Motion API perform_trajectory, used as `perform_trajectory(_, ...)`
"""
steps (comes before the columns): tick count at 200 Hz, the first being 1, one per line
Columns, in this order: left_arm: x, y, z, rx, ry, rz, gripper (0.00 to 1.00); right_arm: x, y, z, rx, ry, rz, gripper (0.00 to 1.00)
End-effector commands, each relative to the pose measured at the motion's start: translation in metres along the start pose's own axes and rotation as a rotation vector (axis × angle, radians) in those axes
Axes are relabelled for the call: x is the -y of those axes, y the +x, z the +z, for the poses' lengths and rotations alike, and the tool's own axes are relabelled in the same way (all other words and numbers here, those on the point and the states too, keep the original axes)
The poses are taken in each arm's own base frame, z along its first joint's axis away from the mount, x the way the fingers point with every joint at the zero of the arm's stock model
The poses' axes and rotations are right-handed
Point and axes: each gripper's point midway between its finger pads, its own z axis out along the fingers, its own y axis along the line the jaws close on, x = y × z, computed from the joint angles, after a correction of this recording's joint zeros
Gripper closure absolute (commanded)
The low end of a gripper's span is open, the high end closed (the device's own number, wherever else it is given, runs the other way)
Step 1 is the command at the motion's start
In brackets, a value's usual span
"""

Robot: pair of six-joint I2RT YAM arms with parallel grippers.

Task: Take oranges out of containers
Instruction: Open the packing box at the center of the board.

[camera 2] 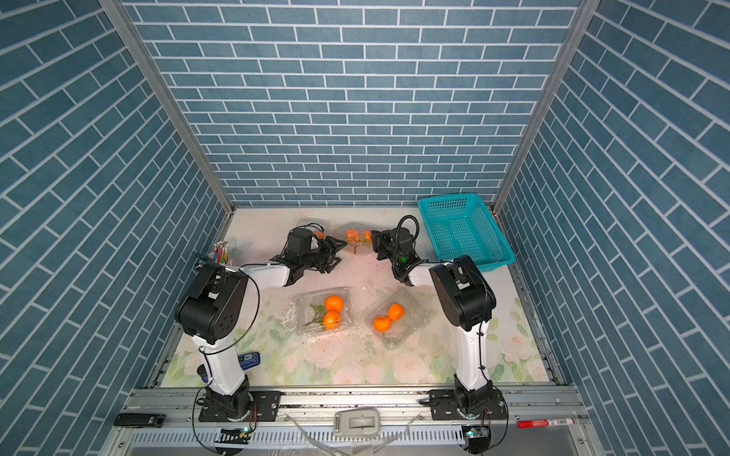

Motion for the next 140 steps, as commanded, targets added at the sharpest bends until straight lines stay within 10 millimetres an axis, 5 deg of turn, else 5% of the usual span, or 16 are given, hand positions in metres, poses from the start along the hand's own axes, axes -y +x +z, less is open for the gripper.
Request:
perform_trajectory(1,-0.006,0.000,0.004,0.011,-0.004,-0.001,0.26,0.008,0.004,-0.002,-0.012,0.014,0.025,0.81)
perform_trajectory(140,-0.021,0.000,0.012,0.016,-0.020,-0.027,0.27,0.005,0.018,-0.003,-0.039,0.007,0.013,0.82)
